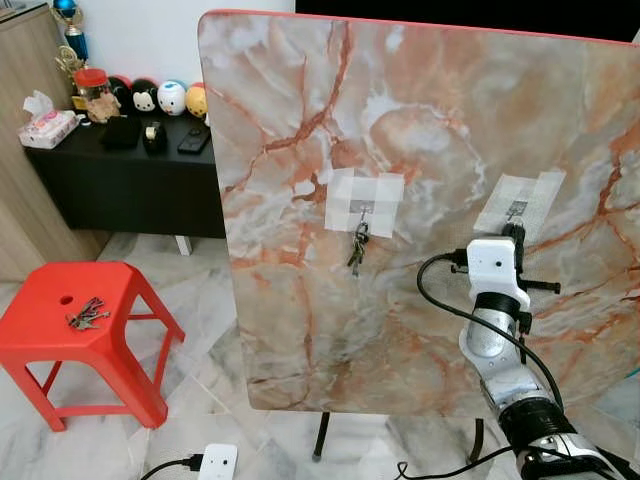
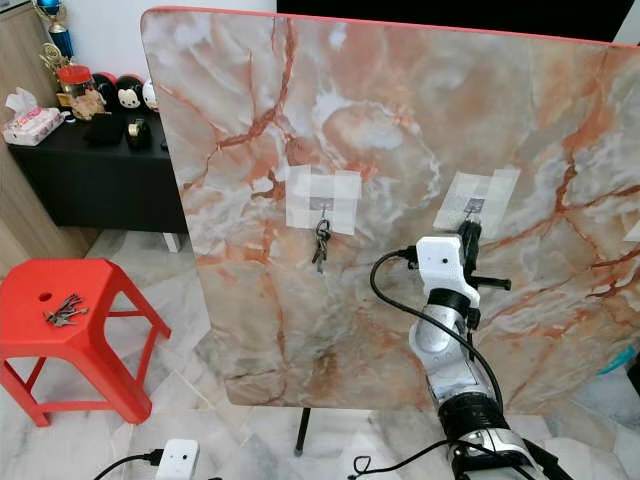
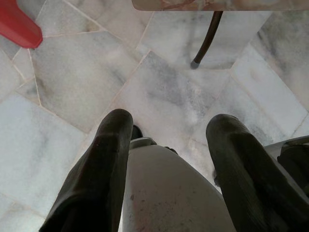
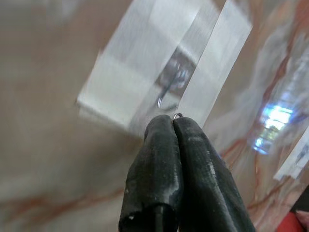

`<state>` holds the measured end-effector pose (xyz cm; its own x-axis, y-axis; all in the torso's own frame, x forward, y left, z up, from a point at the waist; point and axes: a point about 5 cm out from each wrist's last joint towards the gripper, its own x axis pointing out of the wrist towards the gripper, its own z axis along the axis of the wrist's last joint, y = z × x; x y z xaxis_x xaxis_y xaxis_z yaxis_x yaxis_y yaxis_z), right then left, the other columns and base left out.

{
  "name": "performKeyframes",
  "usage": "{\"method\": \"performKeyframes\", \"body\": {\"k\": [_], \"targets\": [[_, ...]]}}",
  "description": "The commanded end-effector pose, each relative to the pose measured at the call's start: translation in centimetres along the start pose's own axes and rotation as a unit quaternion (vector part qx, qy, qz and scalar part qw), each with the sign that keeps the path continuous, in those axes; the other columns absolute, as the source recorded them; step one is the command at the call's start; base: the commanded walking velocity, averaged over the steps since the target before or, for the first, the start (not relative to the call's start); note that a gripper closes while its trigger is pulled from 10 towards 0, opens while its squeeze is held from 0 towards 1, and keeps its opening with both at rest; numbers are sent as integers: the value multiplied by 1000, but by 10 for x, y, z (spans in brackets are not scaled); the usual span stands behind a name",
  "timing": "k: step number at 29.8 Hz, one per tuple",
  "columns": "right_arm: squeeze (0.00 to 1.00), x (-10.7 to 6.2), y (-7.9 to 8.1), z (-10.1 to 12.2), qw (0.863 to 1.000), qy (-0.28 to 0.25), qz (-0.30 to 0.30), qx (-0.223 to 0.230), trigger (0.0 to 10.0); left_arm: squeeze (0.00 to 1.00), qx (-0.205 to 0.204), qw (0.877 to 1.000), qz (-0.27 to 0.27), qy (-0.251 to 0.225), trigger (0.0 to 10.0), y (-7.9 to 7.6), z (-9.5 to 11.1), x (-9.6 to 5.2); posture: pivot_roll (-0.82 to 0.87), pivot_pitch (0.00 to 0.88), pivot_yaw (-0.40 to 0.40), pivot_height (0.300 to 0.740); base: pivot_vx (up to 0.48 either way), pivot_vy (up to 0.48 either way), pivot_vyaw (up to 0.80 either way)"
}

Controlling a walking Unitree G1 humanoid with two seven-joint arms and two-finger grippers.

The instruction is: Hang keys on a hook

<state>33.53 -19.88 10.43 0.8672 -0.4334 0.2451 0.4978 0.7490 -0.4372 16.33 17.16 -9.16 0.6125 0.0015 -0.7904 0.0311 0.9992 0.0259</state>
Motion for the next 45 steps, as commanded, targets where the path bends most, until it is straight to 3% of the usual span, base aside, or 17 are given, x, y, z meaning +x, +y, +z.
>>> {"method": "performKeyframes", "body": {"k": [1,45], "targets": [[0,6,-6,1,1000,4,-9,-1,10000,0,2,1000,0,19,10000,-2,-9,-2,93,0,-87,740,0,0,0],[0,6,-2,10,1000,-28,-5,-1,10000,0,2,1000,0,19,10000,-2,-9,-2,95,0,-88,740,0,0,0]]}}
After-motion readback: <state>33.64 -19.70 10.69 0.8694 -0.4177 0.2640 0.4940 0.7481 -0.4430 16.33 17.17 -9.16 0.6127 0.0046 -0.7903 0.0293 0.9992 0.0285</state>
